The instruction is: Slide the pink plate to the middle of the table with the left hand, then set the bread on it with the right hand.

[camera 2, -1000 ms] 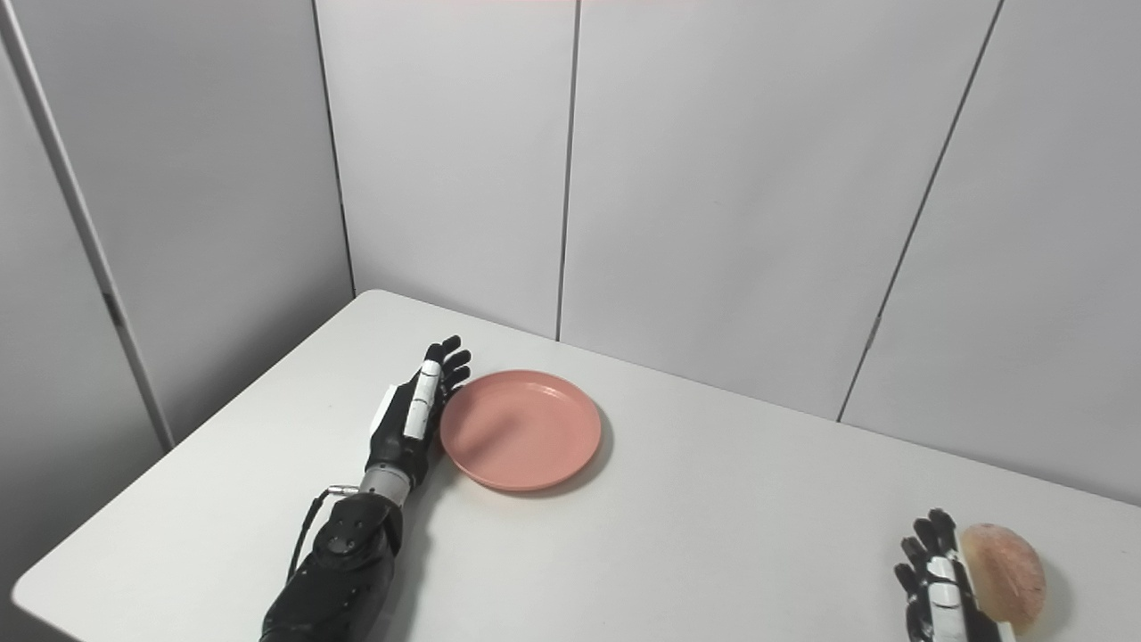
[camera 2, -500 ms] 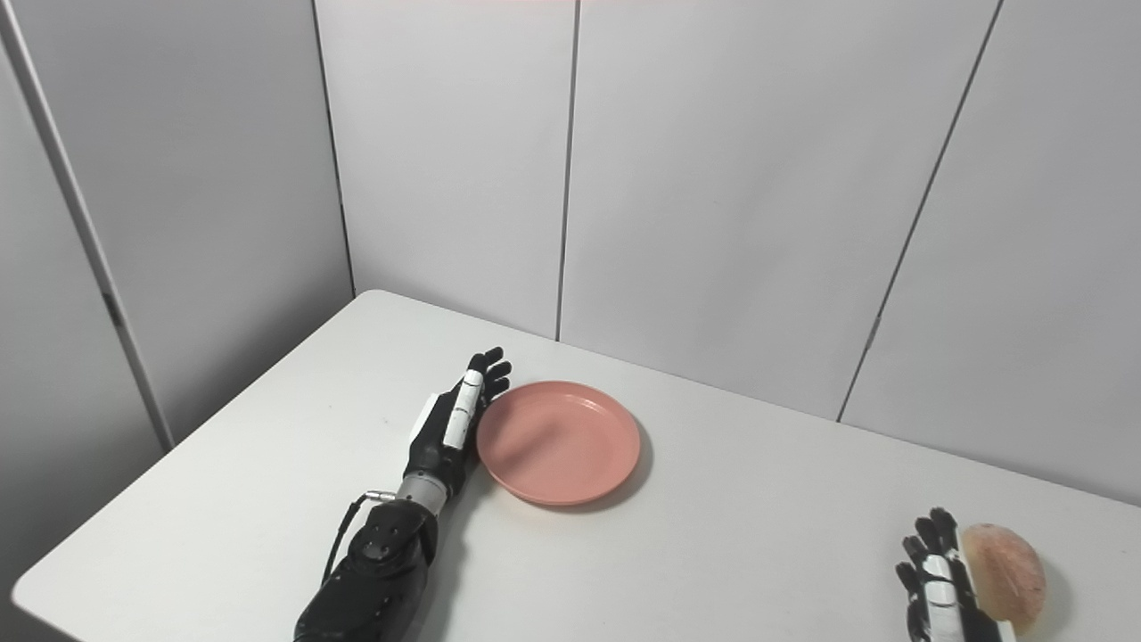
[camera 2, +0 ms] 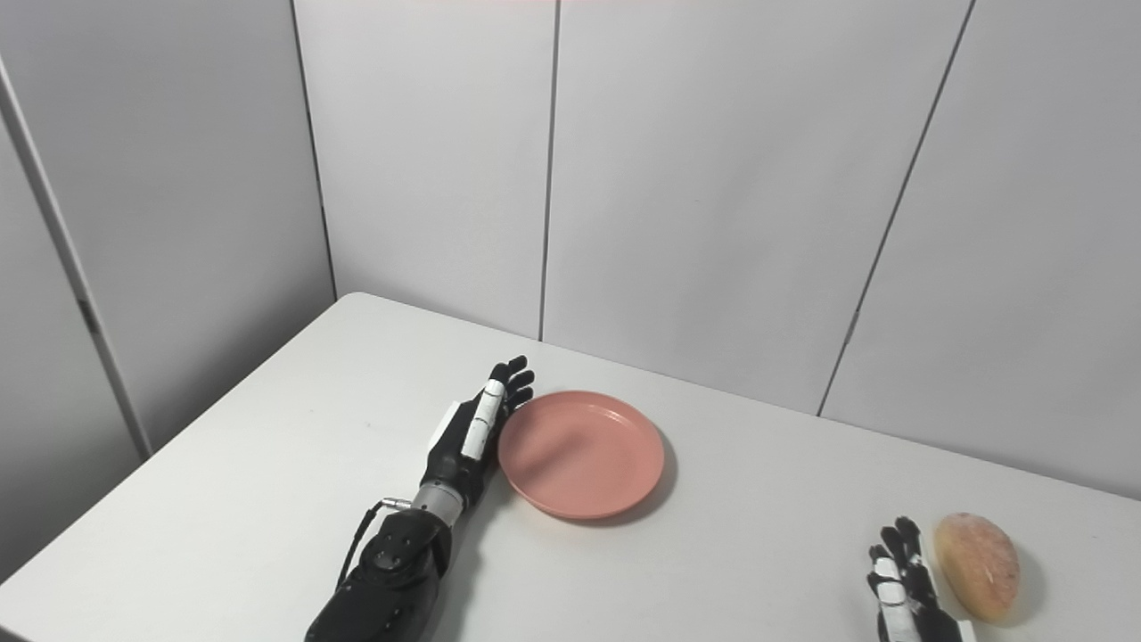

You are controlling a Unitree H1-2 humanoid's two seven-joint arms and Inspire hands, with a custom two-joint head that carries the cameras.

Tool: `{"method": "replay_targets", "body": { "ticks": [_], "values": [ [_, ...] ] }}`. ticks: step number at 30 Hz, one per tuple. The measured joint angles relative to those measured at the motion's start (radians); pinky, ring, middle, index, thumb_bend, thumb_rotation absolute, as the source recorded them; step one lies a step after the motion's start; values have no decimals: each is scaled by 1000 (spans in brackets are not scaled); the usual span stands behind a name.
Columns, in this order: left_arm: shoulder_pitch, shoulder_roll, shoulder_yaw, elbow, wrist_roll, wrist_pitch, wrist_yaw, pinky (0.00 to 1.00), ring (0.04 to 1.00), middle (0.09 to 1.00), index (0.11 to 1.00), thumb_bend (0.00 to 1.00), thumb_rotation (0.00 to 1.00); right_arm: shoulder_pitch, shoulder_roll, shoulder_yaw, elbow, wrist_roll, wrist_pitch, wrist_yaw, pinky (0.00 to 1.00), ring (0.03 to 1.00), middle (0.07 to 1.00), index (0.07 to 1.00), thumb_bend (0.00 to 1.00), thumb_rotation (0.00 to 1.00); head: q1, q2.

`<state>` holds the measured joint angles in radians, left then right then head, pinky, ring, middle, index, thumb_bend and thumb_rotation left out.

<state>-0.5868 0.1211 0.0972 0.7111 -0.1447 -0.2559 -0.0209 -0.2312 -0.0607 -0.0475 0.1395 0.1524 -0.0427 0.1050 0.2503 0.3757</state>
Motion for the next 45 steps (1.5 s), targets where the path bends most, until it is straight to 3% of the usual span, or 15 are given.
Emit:
{"method": "replay_targets", "body": {
  "ticks": [11,12,24,32,45],
  "values": [
    [6,-25,-25,-20,7,25,-21,944,941,935,908,783,1000,-10,19,10,20,-15,-19,10,963,948,966,985,600,780,-115,35],
    [10,-27,-26,-28,7,31,-23,947,942,936,907,781,1000,-10,21,10,20,-17,-19,9,962,946,966,985,593,775,-156,44],
    [34,-32,-39,-70,7,49,-77,933,930,925,905,771,1000,-16,76,32,14,-85,-18,-46,981,957,964,998,528,784,-308,74],
    [51,-26,-63,-101,8,70,-111,924,932,935,918,764,1000,-21,94,45,8,-115,-18,-78,986,971,983,1000,540,806,-370,95],
    [58,-25,-66,-111,-10,84,-157,933,947,960,929,760,1000,-51,100,64,9,-169,-18,-109,1000,1000,994,1000,560,856,-408,112]
  ]
}}
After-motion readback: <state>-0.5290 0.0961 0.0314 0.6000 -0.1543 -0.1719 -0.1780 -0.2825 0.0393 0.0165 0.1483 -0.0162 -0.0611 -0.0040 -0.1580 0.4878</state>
